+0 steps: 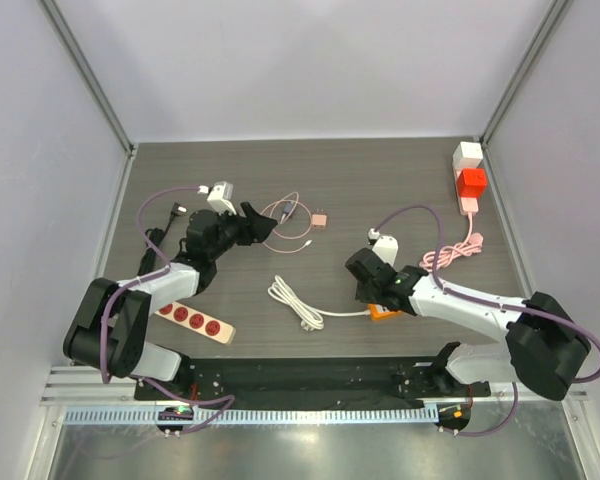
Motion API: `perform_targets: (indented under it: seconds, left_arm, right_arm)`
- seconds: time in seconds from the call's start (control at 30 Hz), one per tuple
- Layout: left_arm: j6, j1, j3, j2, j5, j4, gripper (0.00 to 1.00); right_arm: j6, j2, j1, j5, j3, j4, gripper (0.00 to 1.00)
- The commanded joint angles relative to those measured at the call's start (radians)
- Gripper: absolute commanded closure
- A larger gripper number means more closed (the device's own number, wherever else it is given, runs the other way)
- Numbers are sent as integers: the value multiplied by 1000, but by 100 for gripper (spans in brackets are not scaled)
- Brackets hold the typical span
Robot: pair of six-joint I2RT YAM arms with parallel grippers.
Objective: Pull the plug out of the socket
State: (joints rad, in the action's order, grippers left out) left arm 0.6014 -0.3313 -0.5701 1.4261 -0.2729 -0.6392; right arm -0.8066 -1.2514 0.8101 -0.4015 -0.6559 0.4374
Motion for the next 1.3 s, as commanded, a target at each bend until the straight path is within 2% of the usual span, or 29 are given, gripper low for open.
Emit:
perform_targets:
  seconds: [0.0, 0.3, 0.53, 0.67, 0.83, 1.0, 1.03, 1.1, 1.13, 1.23, 1.27]
  left_arm:
    - [1, 8, -10, -10, -12, -51, 35]
    - [11, 24, -13, -10, -31, -48, 34]
    - [20, 37, -10, -10, -42, -51, 34]
    - [29, 51, -5, -12, -58, -62, 34]
    - [54, 70, 7, -9, -75, -83, 34]
    - [84, 90, 12, 36, -114, -125, 34]
    - [89, 94, 12, 45, -126, -129, 34]
    - [89, 100, 12, 65, -137, -140, 33]
    - [93, 104, 9, 68, -149, -143, 33]
    - [106, 107, 15, 65, -185, -174, 32]
    - [112, 107, 13, 68, -204, -189, 32]
  right_arm:
    - [-89, -23, 4, -42, 18, -46, 78]
    - [-206, -95, -20, -63, 53, -26, 89]
    - [-333, 53, -156, -48, 191, -5, 89]
    - [-345, 226, -290, -65, 249, 52, 87]
    - [-286, 366, -422, -180, 213, 185, 84]
    - [-117, 392, -554, -146, 118, 196, 80]
    - [-94, 373, -577, -148, 96, 198, 78]
    - [-56, 345, -586, -164, 29, 186, 59]
    - [-39, 308, -591, -175, 12, 163, 57]
    - [29, 221, -630, -151, -60, 39, 40]
    - [52, 193, -653, -145, -91, -4, 21]
